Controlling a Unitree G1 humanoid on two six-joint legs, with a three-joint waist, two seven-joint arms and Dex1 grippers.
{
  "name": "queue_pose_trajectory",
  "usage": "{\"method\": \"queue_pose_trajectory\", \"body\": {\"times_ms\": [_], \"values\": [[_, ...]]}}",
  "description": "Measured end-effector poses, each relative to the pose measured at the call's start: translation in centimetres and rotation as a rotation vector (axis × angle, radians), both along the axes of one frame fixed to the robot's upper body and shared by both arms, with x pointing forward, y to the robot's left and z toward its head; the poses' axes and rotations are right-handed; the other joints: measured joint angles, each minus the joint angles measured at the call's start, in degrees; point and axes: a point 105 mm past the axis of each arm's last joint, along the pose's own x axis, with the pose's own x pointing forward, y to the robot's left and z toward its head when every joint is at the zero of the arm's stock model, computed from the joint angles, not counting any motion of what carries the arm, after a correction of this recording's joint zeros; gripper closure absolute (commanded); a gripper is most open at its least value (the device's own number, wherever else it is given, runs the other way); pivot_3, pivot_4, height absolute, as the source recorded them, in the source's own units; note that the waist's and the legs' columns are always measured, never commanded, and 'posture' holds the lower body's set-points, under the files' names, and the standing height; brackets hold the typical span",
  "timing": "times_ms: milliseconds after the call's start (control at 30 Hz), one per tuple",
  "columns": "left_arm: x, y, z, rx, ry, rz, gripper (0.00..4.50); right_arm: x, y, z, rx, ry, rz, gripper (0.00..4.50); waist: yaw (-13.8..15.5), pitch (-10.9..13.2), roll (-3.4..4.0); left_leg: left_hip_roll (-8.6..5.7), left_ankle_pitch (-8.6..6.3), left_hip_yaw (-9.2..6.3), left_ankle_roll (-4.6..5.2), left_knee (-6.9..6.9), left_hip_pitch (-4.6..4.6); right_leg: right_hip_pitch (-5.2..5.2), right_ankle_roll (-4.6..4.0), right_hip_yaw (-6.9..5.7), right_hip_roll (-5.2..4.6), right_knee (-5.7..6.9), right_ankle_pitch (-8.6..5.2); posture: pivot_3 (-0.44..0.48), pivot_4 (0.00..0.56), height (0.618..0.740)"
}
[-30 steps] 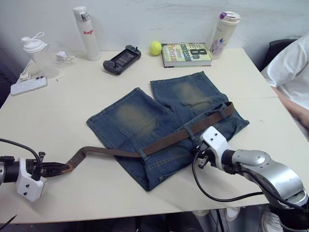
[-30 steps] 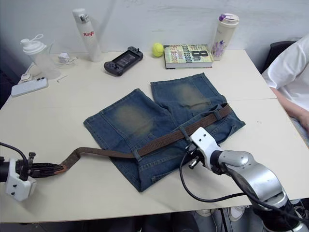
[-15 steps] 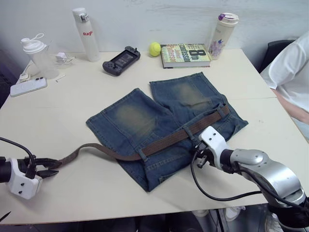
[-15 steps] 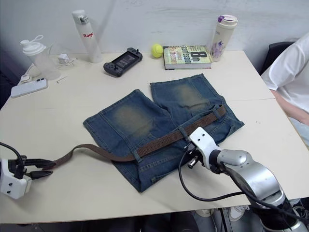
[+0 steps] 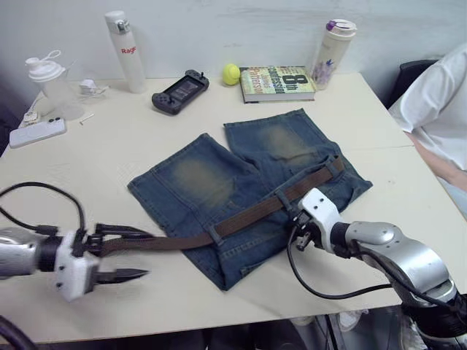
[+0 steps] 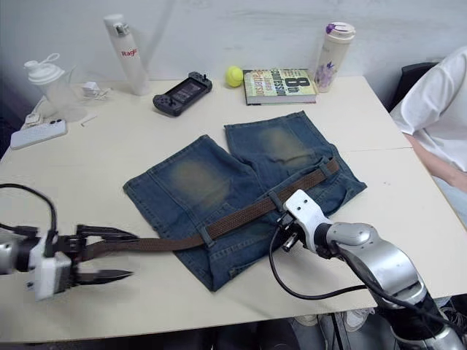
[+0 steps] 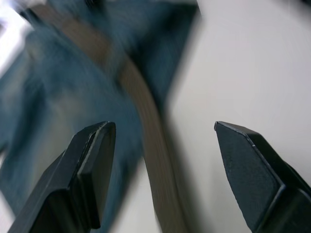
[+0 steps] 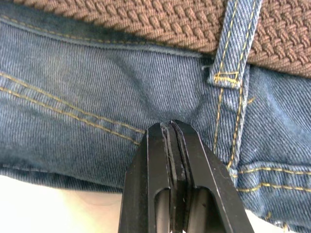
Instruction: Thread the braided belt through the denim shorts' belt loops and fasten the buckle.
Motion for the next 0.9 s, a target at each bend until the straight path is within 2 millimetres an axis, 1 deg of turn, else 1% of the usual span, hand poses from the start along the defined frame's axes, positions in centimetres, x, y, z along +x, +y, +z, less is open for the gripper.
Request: {"method": "queue_pose_trajectory", "body": {"times_ms": [33, 67, 133, 167, 233, 267, 300, 333, 367, 400, 433, 500, 567, 633, 800, 833, 867, 900], "values": [[-0.1, -1.4, 0.3, -0.078, 0.082, 0.024, 0.93, 0.1, 0.1, 0.3, 0.035, 0.000, -0.005, 4.50, 0.0, 0.1, 0.07, 0.00, -0.02, -0.02, 0.04, -0.01, 0.00, 0.00, 0.00, 0.00, 0.03, 0.01, 0.00, 0.000, 0.150, 0.740], [-0.3, -2.3, 0.4, -0.118, 0.125, 0.028, 0.90, 0.1, 0.3, 0.6, 0.060, -0.005, -0.004, 4.18, 0.1, 0.1, 0.21, 0.00, -0.02, -0.01, 0.03, -0.01, 0.00, 0.00, 0.00, 0.01, 0.05, 0.00, 0.00, 0.000, 0.150, 0.740], [0.0, -3.3, 0.5, -0.174, 0.178, 0.057, 0.89, 0.1, 0.3, 1.3, 0.105, -0.016, 0.000, 3.49, 0.4, 0.3, 0.53, -0.02, 0.00, 0.02, 0.00, -0.02, -0.03, -0.05, 0.01, 0.03, 0.12, 0.00, 0.00, 0.000, 0.150, 0.740], [0.1, -3.7, 0.3, -0.188, 0.202, 0.072, 0.89, 0.1, 0.2, 2.0, 0.137, -0.027, 0.002, 3.12, 0.6, 0.5, 0.66, -0.02, 0.02, 0.02, -0.04, -0.02, -0.05, -0.07, 0.01, 0.03, 0.17, 0.00, 0.00, 0.000, 0.150, 0.740], [0.2, -4.3, -0.2, -0.200, 0.233, 0.085, 0.89, 0.1, -0.2, 3.4, 0.187, -0.057, 0.009, 2.12, 1.1, 0.6, 0.81, -0.01, 0.11, 0.03, -0.18, -0.02, -0.07, -0.10, 0.01, 0.06, 0.26, 0.02, 0.00, 0.000, 0.150, 0.740], [0.3, -4.8, -0.4, -0.208, 0.241, 0.084, 0.89, 0.0, -0.5, 4.1, 0.199, -0.069, 0.022, 1.71, 1.4, 0.7, 0.89, -0.01, 0.10, 0.03, -0.18, 0.00, -0.09, -0.10, 0.02, 0.08, 0.29, 0.01, 0.00, 0.000, 0.150, 0.740], [0.3, -5.4, -0.6, -0.211, 0.256, 0.075, 0.89, -0.1, -1.0, 5.0, 0.201, -0.088, 0.036, 1.14, 1.6, 0.7, 0.89, -0.01, 0.10, 0.04, -0.18, 0.01, -0.09, -0.10, 0.02, 0.11, 0.30, 0.00, 0.00, 0.000, 0.150, 0.740], [0.2, -5.6, -0.7, -0.208, 0.263, 0.070, 0.89, -0.2, -1.3, 5.3, 0.195, -0.097, 0.044, 0.76, 1.7, 0.8, 0.87, -0.01, 0.10, 0.03, -0.18, 0.02, -0.09, -0.10, 0.02, 0.11, 0.30, 0.00, 0.00, 0.000, 0.150, 0.740], [0.2, -6.1, -0.9, -0.203, 0.272, 0.053, 0.89, -0.4, -2.0, 5.9, 0.166, -0.116, 0.071, 0.24, 2.0, 0.8, 0.90, -0.03, 0.10, 0.02, -0.17, 0.04, -0.09, -0.08, 0.02, 0.12, 0.29, -0.02, 0.01, 0.000, 0.150, 0.740], [0.2, -6.5, -1.1, -0.200, 0.276, 0.035, 0.89, -0.6, -2.7, 6.1, 0.124, -0.124, 0.093, 0.06, 2.4, 0.8, 0.99, -0.08, 0.08, 0.04, -0.14, 0.08, -0.07, -0.05, 0.03, 0.14, 0.29, -0.03, 0.01, 0.000, 0.150, 0.740], [0.1, -7.2, -1.5, -0.193, 0.289, 0.006, 0.89, -1.0, -3.7, 6.0, 0.064, -0.124, 0.129, 0.06, 2.9, 0.9, 1.04, -0.08, 0.07, 0.06, -0.12, 0.11, -0.06, -0.04, 0.04, 0.14, 0.30, -0.05, 0.01, 0.000, 0.150, 0.740], [-0.1, -8.0, -2.3, -0.173, 0.322, -0.041, 0.89, -1.1, -4.9, 5.8, -0.017, -0.140, 0.165, 0.06, 3.0, 0.9, 0.95, -0.02, 0.08, 0.04, -0.15, 0.19, -0.08, -0.02, 0.03, 0.14, 0.34, -0.02, 0.02, 0.000, 0.150, 0.740], [-0.3, -8.8, -2.6, -0.149, 0.334, -0.093, 0.89, -0.8, -5.8, 5.5, -0.133, -0.183, 0.201, 0.06, 3.0, 0.9, 0.95, -0.01, 0.09, 0.07, -0.16, 0.20, -0.04, -0.03, 0.03, 0.17, 0.33, 0.03, 0.02, 0.000, 0.150, 0.740], [-0.3, -9.3, -2.8, -0.129, 0.335, -0.122, 0.89, -0.5, -6.3, 5.0, -0.219, -0.210, 0.226, 0.06, 3.0, 0.9, 0.95, -0.01, 0.11, 0.08, -0.19, 0.20, -0.04, -0.04, 0.03, 0.17, 0.34, 0.03, 0.02, 0.000, 0.150, 0.740], [-0.3, -9.7, -3.3, -0.099, 0.335, -0.156, 0.89, 0.1, -6.9, 3.9, -0.323, -0.231, 0.242, 0.06, 2.8, 0.9, 0.95, 0.03, 0.12, 0.10, -0.24, 0.19, -0.03, -0.05, 0.03, 0.20, 0.37, 0.02, 0.01, 0.000, 0.150, 0.740], [-0.1, -10.0, -3.5, -0.077, 0.322, -0.172, 0.89, 0.5, -7.6, 2.7, -0.389, -0.226, 0.240, 0.06, 2.8, 0.9, 0.96, 0.04, 0.14, 0.11, -0.28, 0.20, -0.08, -0.12, 0.03, 0.20, 0.39, 0.03, 0.01, 0.000, 0.150, 0.740], [1.2, -10.4, -4.2, -0.049, 0.304, -0.154, 0.89, 1.3, -8.5, 1.6, -0.507, -0.249, 0.247, 0.06, 3.0, 0.9, 0.98, 0.03, 0.15, 0.09, -0.27, 0.30, -0.03, -0.01, 0.03, 0.18, 0.37, 0.07, 0.02, 0.000, 0.150, 0.740], [1.4, -10.7, -4.5, -0.035, 0.304, -0.155, 0.89, 1.5, -8.6, 1.5, -0.530, -0.262, 0.252, 0.06, 3.0, 0.9, 0.95, 0.07, 0.14, 0.05, -0.26, 0.39, -0.01, 0.05, 0.03, 0.16, 0.38, 0.06, 0.02, 0.000, 0.150, 0.740]]}}
